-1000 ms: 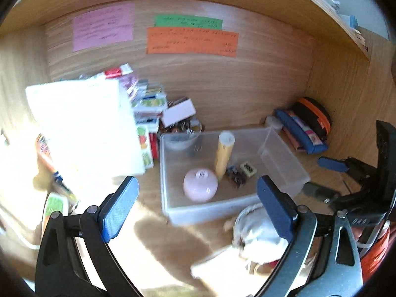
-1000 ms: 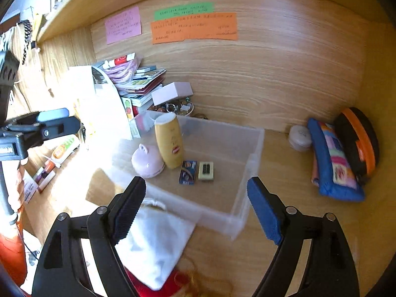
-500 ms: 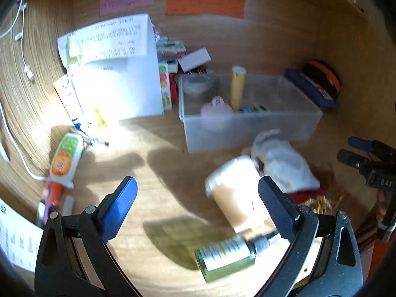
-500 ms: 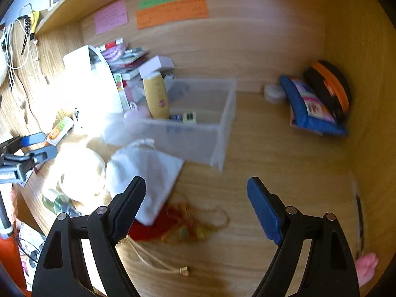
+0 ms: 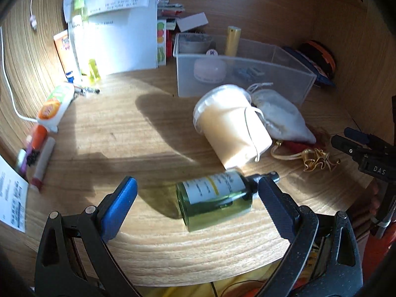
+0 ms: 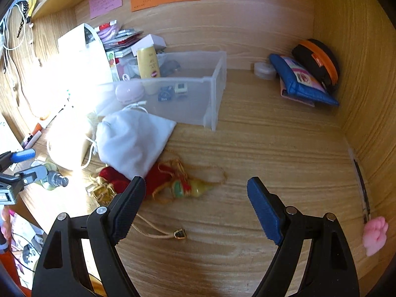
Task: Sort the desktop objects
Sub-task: 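Grasp the green glass bottle with left tool while right tool approaches gourd ornament, then lift the green bottle with left tool while right tool grasps green-yellow gourd ornament, then lower green bottle into bin with left tool while right tool drops gourd into bin, then move left tool to beige cup while right tool grasps white drawstring pouch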
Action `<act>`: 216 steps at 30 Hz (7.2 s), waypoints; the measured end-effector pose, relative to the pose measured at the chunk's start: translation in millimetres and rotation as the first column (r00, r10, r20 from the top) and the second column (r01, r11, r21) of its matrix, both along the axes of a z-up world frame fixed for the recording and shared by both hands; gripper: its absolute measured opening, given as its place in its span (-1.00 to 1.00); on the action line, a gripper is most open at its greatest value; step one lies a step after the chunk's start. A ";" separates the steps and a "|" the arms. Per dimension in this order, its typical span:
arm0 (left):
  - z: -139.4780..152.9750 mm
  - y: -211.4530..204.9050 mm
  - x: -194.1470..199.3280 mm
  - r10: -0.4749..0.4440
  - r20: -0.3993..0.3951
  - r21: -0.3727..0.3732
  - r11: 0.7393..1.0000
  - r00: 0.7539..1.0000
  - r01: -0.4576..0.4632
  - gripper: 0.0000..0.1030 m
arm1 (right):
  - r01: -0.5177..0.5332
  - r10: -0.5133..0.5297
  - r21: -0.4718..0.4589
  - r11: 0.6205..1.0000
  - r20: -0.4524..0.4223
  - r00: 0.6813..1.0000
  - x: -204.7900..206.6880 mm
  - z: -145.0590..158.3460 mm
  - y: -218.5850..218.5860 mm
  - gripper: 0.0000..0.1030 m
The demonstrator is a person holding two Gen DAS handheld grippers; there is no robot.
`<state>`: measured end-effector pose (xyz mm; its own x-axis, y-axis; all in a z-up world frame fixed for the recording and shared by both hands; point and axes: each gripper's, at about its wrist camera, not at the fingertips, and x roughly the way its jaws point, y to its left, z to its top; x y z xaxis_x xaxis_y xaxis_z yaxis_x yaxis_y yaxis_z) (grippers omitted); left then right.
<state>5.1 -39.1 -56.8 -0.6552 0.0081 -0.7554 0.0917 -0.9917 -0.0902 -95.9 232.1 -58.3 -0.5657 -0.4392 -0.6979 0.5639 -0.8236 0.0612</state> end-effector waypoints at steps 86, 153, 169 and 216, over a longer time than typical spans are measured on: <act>21.3 36.4 31.2 -0.099 -0.084 0.062 0.993 0.992 0.105 -0.20 | -0.054 0.039 -0.100 0.994 -0.140 0.989 -11.4 51.6 1.5 -0.23; 53.0 -23.8 -228.1 -0.041 -0.073 -0.021 0.999 0.997 0.040 -0.20 | -0.100 0.101 0.017 0.995 -0.093 0.991 -174.2 54.0 -103.8 -0.23; 40.4 -32.8 -232.4 -0.039 -0.034 0.014 0.999 0.999 0.040 -0.20 | -0.195 0.213 0.155 0.968 -0.106 0.971 -154.9 27.3 -138.1 -0.23; 106.6 -8.0 -132.7 -0.043 -0.263 -0.097 0.995 0.964 0.018 0.94 | -0.206 0.216 0.067 0.976 -0.259 0.941 -101.8 89.9 -118.4 0.63</act>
